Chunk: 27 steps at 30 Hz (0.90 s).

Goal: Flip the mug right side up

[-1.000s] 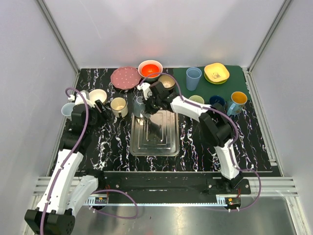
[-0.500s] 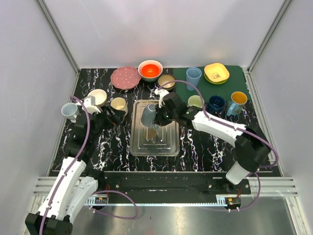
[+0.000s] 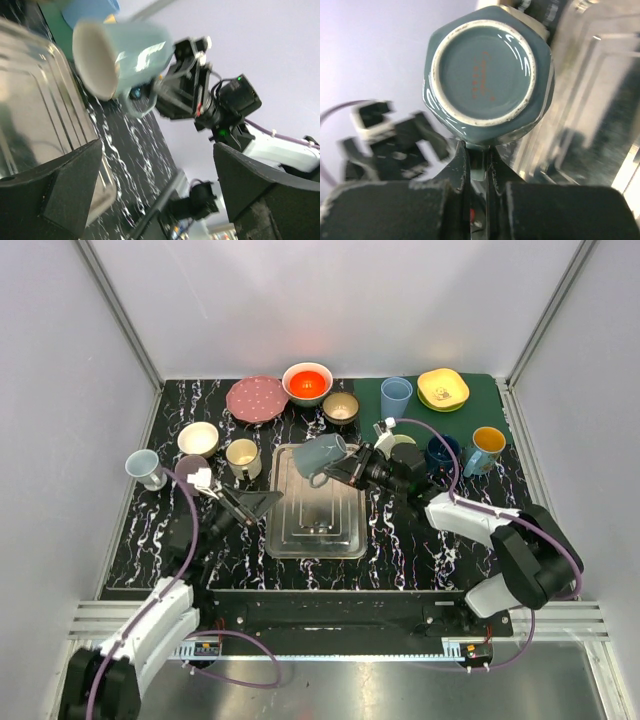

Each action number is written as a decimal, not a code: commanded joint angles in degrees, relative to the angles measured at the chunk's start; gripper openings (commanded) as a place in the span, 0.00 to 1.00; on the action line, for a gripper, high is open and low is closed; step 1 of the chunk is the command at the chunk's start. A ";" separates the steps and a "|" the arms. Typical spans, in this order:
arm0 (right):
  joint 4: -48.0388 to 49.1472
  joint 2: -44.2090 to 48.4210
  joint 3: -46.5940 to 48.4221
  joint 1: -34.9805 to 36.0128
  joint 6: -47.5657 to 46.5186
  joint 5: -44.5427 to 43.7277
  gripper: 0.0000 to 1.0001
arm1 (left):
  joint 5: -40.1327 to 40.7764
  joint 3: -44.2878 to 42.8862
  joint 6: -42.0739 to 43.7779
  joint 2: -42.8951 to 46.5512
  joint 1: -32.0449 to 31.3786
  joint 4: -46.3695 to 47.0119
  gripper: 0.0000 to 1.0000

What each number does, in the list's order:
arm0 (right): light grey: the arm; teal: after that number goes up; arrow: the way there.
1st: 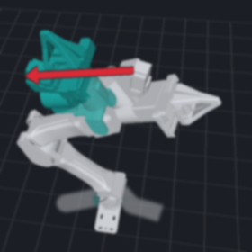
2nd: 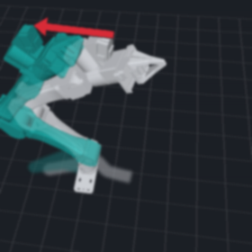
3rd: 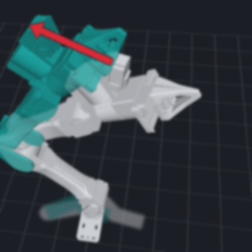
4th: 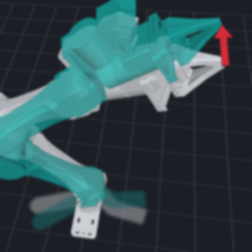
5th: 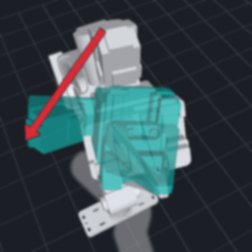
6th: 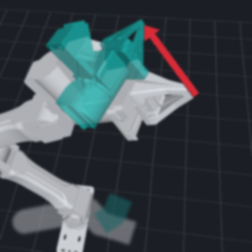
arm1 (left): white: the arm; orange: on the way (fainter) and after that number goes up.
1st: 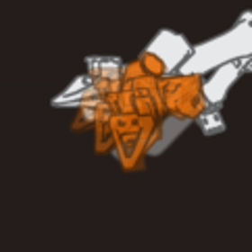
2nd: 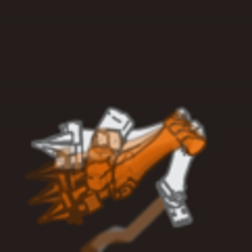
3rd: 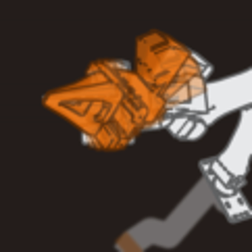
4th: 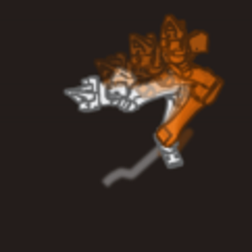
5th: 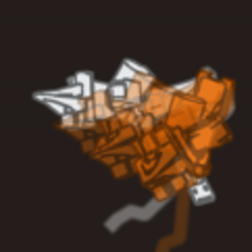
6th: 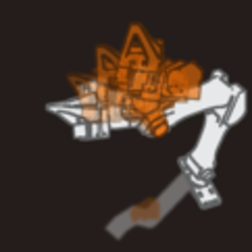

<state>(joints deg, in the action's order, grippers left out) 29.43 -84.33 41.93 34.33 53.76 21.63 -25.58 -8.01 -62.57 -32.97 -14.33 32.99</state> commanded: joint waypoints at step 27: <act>19.00 8.30 3.42 0.21 4.43 10.28 0.00 | -4.47 -12.38 -18.74 -41.49 -13.97 54.20 0.73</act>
<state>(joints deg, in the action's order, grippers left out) 40.27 -82.89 41.67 33.80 59.40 29.63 -28.95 -19.88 -80.71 -75.90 -27.83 74.43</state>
